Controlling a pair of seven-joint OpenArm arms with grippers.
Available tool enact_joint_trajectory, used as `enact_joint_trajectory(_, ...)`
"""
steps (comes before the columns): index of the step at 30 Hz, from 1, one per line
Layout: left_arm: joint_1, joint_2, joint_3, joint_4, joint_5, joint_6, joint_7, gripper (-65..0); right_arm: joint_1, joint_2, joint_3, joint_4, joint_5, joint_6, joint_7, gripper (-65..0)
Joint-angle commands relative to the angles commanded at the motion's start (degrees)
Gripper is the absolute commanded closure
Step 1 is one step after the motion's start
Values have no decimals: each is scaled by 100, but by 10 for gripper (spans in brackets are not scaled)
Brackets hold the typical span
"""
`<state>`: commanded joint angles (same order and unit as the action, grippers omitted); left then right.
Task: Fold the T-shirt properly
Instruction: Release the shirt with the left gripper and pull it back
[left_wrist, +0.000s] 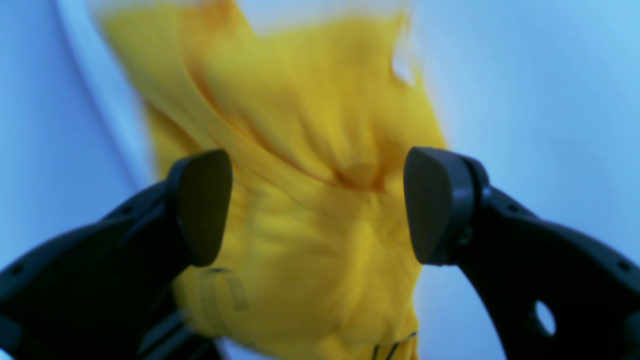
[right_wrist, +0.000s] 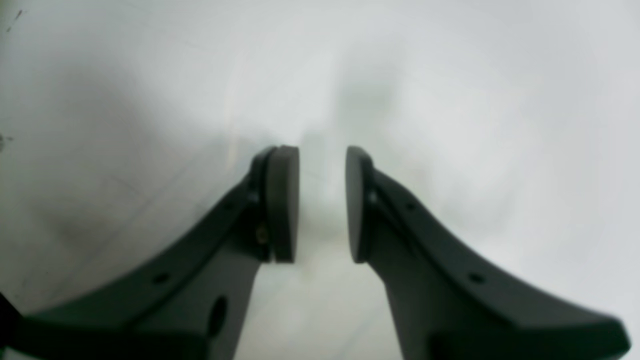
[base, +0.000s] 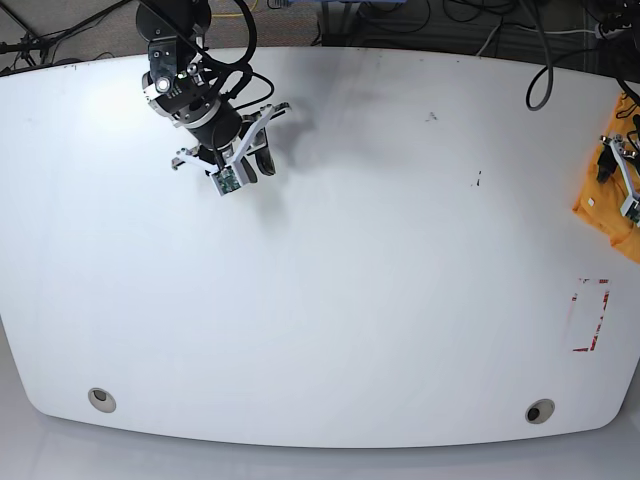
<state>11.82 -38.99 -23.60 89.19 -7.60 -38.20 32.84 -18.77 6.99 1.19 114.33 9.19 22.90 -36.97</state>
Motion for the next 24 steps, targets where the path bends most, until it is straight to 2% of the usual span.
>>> enact_joint_trajectory(2, 9, 149, -53, 334, 0, 0, 18, -506, -9, 0, 9, 0, 0, -9, 211, -152)
enact_joint_trajectory(7, 26, 897, -141, 1240, 97, 44, -9, -506, -44, 237, 18, -79, -9, -35, 932, -152)
enact_joint_trajectory(9, 0, 1363, -149, 1574, 290, 62, -18, -504, -79, 387, 18, -202, -9, -44, 1240, -152)
enact_joint_trajectory(11, 0, 1802, -132, 1811, 545, 193, -132, -504, -176, 519, 44, -290, -9, -44, 1591, -152)
enact_joint_trajectory(14, 0, 2356, 35, 1899, 923, 343, -624, -504, -343, 624, 281, -413, -9, -44, 2171, -152)
enact_joint_trajectory(17, 26, 2681, 281, 1873, 1310, 484, -1222, -504, -519, 615, 536, -615, -9, -44, 2743, -152)
enact_joint_trajectory(20, 220, 2980, 527, 1820, 1556, 659, -1582, -504, -686, 607, 738, -818, -9, -44, 3112, -152)
enact_joint_trajectory(23, 545, 3235, 765, 1837, 1688, 949, -1943, -504, -888, 607, 853, -1046, -9, -18, 3411, -152)
enact_joint_trajectory(24, 677, 3305, 879, 1855, 1688, 1116, -2136, -504, -967, 607, 862, -1143, -9, -18, 3525, -152)
